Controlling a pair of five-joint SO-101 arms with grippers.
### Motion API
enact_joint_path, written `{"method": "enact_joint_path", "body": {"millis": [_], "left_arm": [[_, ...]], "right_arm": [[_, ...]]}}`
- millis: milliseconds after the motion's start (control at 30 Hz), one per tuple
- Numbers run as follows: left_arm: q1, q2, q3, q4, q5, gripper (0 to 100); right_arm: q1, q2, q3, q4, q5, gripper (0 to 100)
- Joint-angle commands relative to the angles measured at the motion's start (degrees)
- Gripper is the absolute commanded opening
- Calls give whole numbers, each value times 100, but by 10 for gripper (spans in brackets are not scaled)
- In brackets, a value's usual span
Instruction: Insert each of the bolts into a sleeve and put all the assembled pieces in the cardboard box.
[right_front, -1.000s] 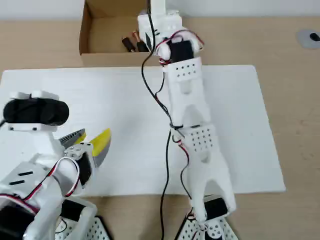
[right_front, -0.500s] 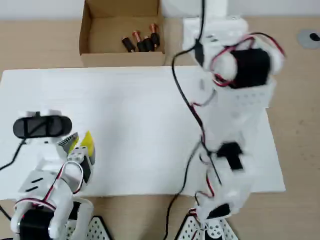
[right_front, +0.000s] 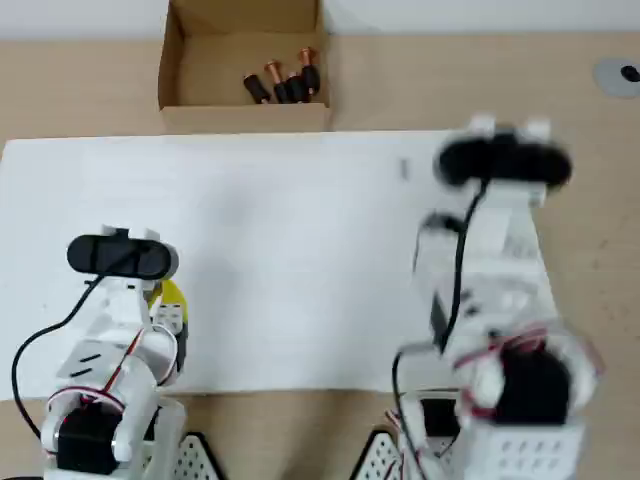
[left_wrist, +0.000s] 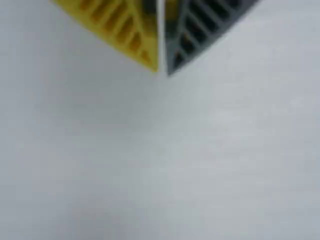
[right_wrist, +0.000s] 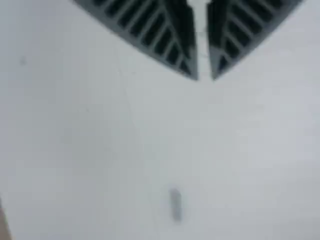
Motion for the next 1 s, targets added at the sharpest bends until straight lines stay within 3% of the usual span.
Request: {"method": "enact_joint_path", "body": {"millis": [0,167,400,667,967], "left_arm": [[-62,-40,246,-97,387,9],[-229,-40,475,-97,738,9],[-721,-40,1363,-123,1451,9],[-695,-40,1767,-316,1442,9],[-695,-40,1767,-325,1442,9]], "right_arm": [[119,-1815,2185,-818,9,9],[119,-3916,3811,-1433,9,9],[119,-3644,4576,-1635,-26,9],[119,-3837,5622,-1609,0,9],[119,-3829,5622,-1521,-18,9]]}}
